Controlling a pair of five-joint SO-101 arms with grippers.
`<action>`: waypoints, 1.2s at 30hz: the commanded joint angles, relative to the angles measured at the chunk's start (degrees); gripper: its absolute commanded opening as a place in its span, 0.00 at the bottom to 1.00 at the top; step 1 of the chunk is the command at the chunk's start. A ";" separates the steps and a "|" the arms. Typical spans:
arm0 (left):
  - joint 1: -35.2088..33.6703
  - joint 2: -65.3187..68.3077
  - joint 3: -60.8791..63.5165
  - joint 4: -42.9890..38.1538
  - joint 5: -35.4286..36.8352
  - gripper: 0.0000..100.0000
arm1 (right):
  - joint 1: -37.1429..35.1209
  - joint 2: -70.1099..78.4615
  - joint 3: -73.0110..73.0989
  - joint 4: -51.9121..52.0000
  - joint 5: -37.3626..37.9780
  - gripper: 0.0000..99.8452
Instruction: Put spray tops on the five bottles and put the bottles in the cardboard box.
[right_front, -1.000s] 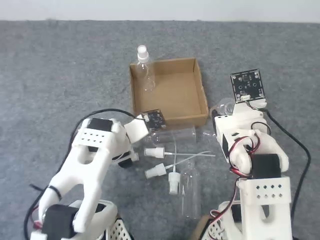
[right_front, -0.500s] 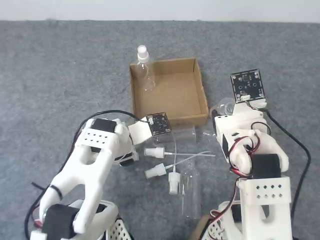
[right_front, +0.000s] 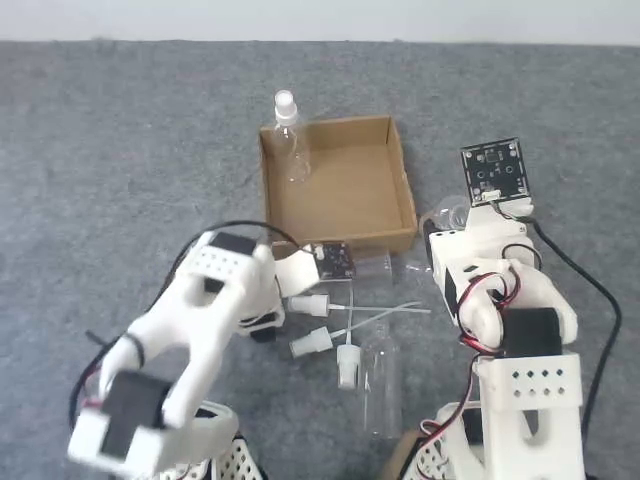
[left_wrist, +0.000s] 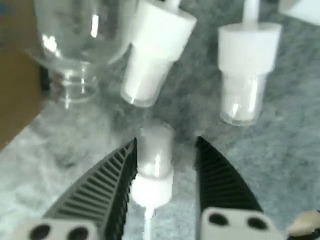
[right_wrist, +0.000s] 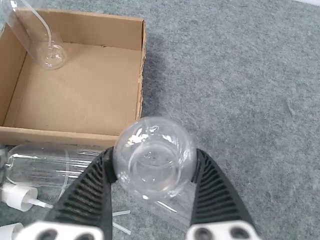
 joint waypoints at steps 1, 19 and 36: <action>-0.79 7.38 -8.92 3.96 0.97 0.11 | 0.75 -1.89 -0.88 -1.54 -0.26 0.01; -0.18 -5.19 -10.42 14.07 10.90 0.02 | 0.31 -2.33 -0.88 -1.45 -0.26 0.01; -0.26 -18.46 -7.08 14.07 39.91 0.02 | 0.22 -2.42 1.58 -4.18 -0.26 0.01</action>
